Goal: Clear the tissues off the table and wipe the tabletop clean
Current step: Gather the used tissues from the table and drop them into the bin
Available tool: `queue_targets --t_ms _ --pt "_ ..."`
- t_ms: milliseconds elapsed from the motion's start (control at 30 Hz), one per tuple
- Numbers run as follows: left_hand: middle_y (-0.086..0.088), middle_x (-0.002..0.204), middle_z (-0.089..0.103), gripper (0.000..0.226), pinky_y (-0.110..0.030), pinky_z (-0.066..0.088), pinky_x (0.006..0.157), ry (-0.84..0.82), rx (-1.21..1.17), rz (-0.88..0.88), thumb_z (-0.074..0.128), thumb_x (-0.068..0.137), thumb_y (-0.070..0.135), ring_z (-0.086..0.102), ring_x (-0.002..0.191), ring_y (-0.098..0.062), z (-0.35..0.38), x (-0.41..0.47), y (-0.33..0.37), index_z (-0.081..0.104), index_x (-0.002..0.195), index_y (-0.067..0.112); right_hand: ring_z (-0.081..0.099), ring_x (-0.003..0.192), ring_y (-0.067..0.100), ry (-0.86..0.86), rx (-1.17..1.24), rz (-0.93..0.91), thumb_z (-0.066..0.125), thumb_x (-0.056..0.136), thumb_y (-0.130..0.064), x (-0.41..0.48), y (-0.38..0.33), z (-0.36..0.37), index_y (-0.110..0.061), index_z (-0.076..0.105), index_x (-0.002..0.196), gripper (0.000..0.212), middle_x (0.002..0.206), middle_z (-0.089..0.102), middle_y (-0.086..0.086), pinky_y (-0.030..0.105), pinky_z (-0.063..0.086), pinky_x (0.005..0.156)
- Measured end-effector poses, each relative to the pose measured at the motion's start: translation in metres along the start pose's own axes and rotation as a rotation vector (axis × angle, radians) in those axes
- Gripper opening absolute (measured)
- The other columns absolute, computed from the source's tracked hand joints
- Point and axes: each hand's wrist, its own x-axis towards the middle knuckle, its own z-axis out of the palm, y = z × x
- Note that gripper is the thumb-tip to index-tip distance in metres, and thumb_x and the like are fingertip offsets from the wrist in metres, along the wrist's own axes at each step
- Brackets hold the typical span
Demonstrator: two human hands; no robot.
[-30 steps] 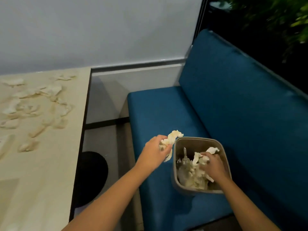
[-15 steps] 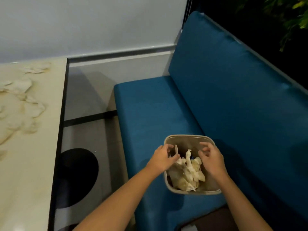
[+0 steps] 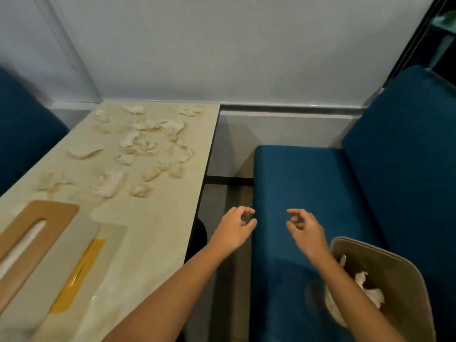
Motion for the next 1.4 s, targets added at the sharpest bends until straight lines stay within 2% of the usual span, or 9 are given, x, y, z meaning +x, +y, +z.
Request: queue_targets --t_ms 100,267,400,600,800,967,1133,1300,1400 --pt "-0.001 0.121 0.054 0.029 -0.02 0.043 0.085 0.112 -0.008 -0.033 0.053 0.093 0.024 0.058 0.097 -0.011 -0.037 -0.017 -0.02 0.056 0.121 0.017 0.052 0.07 0.017 -0.066 0.026 -0.069 0.057 0.087 -0.001 -0.005 -0.033 0.03 -0.008 0.061 0.107 0.022 0.094 0.052 0.008 0.005 0.04 0.061" --pt "0.002 0.121 0.054 0.027 -0.018 0.04 0.08 0.245 -0.008 -0.093 0.051 0.094 0.024 0.053 0.094 -0.008 -0.086 -0.048 -0.054 0.055 0.12 0.02 0.051 0.071 0.014 -0.173 0.053 -0.127 0.056 0.089 -0.004 -0.023 -0.075 0.077 -0.016 0.059 0.104 0.02 0.095 0.051 0.008 0.018 0.043 0.065" --pt "-0.001 0.119 0.054 0.025 -0.023 0.043 0.082 0.34 -0.005 -0.133 0.052 0.093 0.023 0.056 0.098 -0.014 -0.119 -0.062 -0.081 0.057 0.118 0.019 0.047 0.07 0.006 -0.251 0.018 -0.187 0.053 0.091 -0.008 -0.031 -0.099 0.112 -0.015 0.058 0.11 0.021 0.095 0.049 0.003 0.007 0.039 0.059" --pt "-0.003 0.119 0.053 0.025 -0.024 0.04 0.083 0.462 0.022 -0.216 0.054 0.092 0.021 0.055 0.099 -0.017 -0.157 -0.057 -0.117 0.058 0.117 0.018 0.046 0.068 0.004 -0.353 -0.018 -0.271 0.051 0.092 -0.01 -0.01 -0.137 0.157 -0.015 0.056 0.118 0.027 0.099 0.049 0.002 0.009 0.036 0.06" --pt "-0.002 0.128 0.047 0.03 -0.024 0.036 0.09 0.563 0.141 -0.29 0.054 0.092 0.023 0.046 0.118 -0.018 -0.185 -0.012 -0.145 0.055 0.122 0.019 0.049 0.091 0.012 -0.397 -0.075 -0.36 0.051 0.092 -0.011 0.048 -0.174 0.194 -0.015 0.054 0.121 0.029 0.116 0.049 0.004 0.022 0.04 0.077" --pt "-0.005 0.137 0.039 0.041 -0.031 0.032 0.099 0.536 0.29 -0.323 0.054 0.092 0.022 0.036 0.126 -0.025 -0.2 0.036 -0.164 0.046 0.131 0.016 0.048 0.115 0.021 -0.423 -0.143 -0.416 0.052 0.092 -0.013 0.107 -0.192 0.222 -0.015 0.051 0.125 0.033 0.13 0.045 0.004 0.03 0.043 0.091" --pt "-0.002 0.15 0.024 0.05 -0.033 0.029 0.104 0.411 0.452 -0.424 0.045 0.096 0.03 0.028 0.133 -0.028 -0.199 0.066 -0.184 0.029 0.143 0.023 0.041 0.122 0.019 -0.407 -0.187 -0.444 0.054 0.092 -0.016 0.149 -0.198 0.24 -0.016 0.049 0.127 0.036 0.133 0.041 0.003 0.02 0.036 0.085" --pt "-0.008 0.128 0.046 0.037 -0.031 0.036 0.095 0.497 0.433 -0.382 0.041 0.096 0.009 0.036 0.119 -0.028 -0.199 0.081 -0.192 0.048 0.132 0.015 0.034 0.125 0.017 -0.377 -0.223 -0.455 0.058 0.09 -0.025 0.184 -0.202 0.247 -0.016 0.044 0.132 0.045 0.136 0.037 0.003 0.02 0.033 0.082" --pt "-0.015 0.122 0.046 0.035 -0.035 0.035 0.095 0.582 0.404 -0.363 0.041 0.095 0.005 0.037 0.113 -0.031 -0.206 0.091 -0.193 0.05 0.129 0.009 0.027 0.129 0.019 -0.435 -0.266 -0.442 0.062 0.087 -0.033 0.204 -0.202 0.253 -0.017 0.041 0.136 0.056 0.14 0.033 0.004 0.025 0.032 0.093"
